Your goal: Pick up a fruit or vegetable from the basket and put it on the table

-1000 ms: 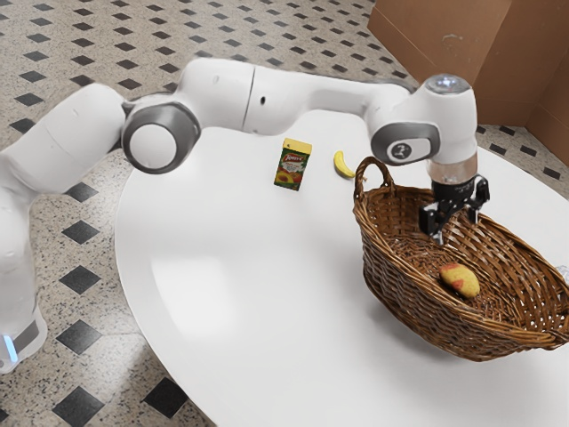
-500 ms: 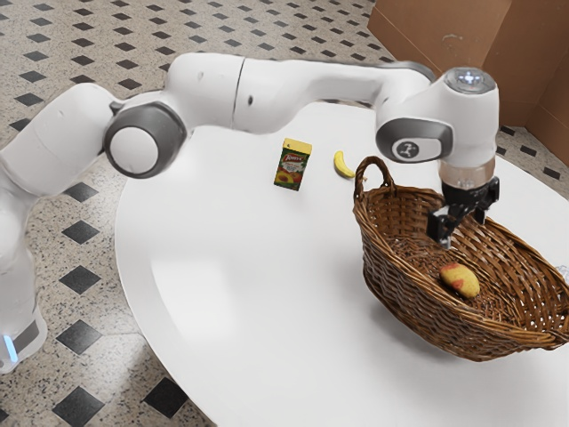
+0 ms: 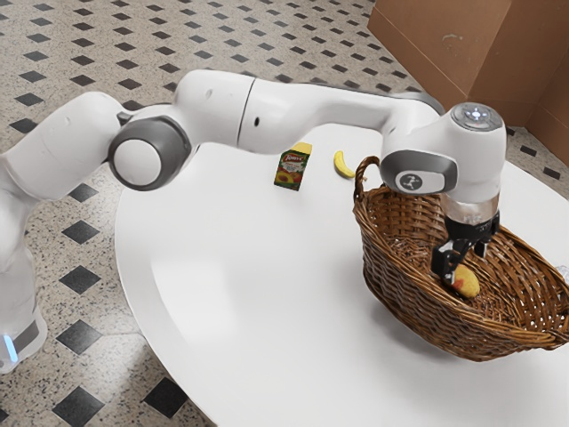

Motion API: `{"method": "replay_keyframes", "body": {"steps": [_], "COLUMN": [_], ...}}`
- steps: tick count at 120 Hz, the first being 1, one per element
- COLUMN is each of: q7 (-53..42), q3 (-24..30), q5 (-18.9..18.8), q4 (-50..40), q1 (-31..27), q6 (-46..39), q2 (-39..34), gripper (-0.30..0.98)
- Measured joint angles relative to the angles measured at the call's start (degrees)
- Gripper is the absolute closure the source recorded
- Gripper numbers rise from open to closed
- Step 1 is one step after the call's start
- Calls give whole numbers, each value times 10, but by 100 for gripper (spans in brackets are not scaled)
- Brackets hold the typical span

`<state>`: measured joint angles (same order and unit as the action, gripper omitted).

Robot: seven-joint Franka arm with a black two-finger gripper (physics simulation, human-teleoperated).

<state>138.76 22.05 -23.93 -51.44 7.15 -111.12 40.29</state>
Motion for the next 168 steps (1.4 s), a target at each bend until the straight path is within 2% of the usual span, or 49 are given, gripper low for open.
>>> {"method": "replay_keyframes", "body": {"steps": [68, 111, 168], "q7": [54, 67, 76], "q3": [1, 8, 25], "q5": [6, 8, 7], "q4": [0, 0, 0], "q1": [-15, -34, -31], "q6": [-3, -6, -26], "q2": [21, 27, 27], "gripper": [11, 15, 17]}}
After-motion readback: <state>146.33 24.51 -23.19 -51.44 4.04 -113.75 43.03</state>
